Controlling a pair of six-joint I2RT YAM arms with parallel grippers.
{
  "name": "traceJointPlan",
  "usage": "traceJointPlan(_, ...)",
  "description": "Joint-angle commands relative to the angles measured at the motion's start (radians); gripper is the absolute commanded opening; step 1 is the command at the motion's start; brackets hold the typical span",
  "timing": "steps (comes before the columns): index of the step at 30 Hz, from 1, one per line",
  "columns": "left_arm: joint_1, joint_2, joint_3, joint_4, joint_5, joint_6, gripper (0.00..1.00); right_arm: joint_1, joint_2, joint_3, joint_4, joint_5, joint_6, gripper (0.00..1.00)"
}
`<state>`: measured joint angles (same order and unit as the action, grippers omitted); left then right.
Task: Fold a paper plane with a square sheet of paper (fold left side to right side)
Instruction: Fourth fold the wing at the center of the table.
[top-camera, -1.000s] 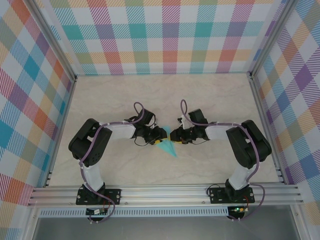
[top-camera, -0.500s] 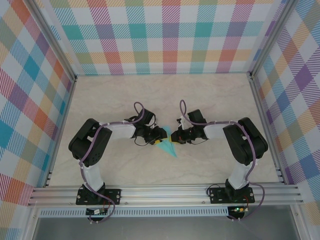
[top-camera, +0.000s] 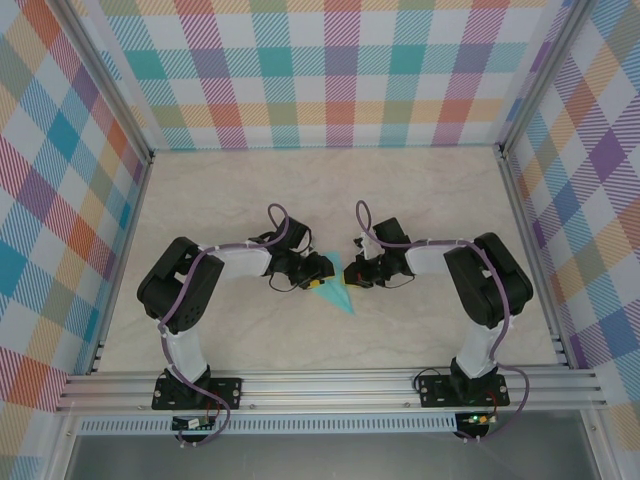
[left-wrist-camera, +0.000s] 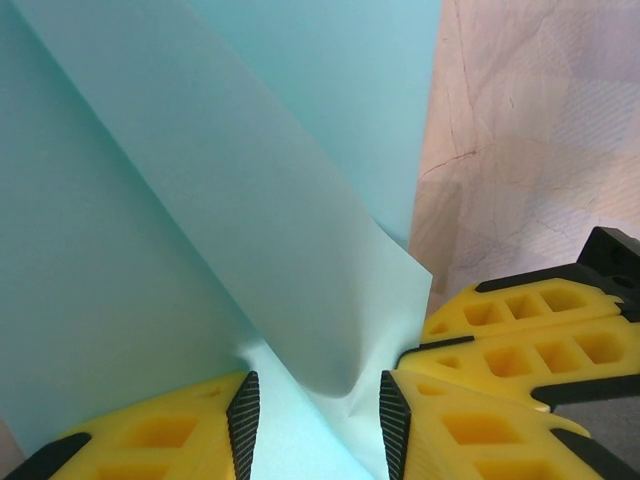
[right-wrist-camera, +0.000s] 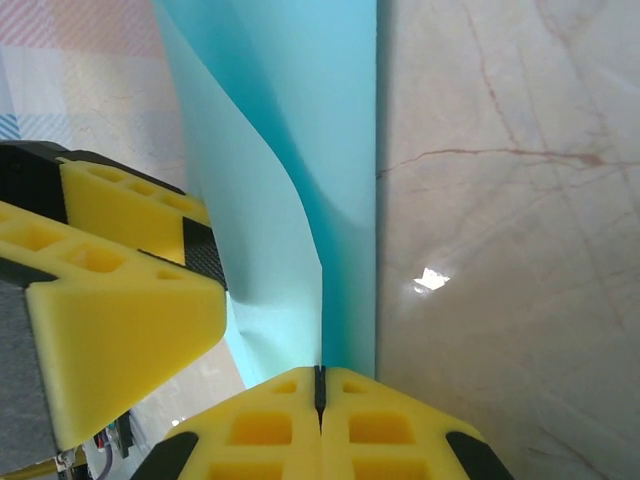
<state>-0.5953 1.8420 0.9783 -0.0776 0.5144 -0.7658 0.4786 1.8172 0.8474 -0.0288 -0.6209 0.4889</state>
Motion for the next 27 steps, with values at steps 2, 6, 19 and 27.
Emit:
traceJointPlan(2, -0.009, 0.013, 0.010, -0.044, -0.027, 0.019, 0.40, 0.011, 0.024, 0.026, -0.035, 0.016, -0.032, 0.02)
traceJointPlan(6, -0.009, 0.011, 0.010, -0.046, -0.028, 0.022, 0.40, 0.014, 0.035, 0.029, -0.049, 0.030, -0.036, 0.02)
traceJointPlan(19, -0.008, -0.039, 0.023, -0.072, -0.031, 0.032, 0.40, 0.045, 0.080, 0.048, -0.142, 0.111, -0.049, 0.03)
traceJointPlan(27, -0.008, -0.110, 0.069, -0.145, -0.055, 0.062, 0.36, 0.046, 0.082, 0.058, -0.183, 0.144, -0.059, 0.03)
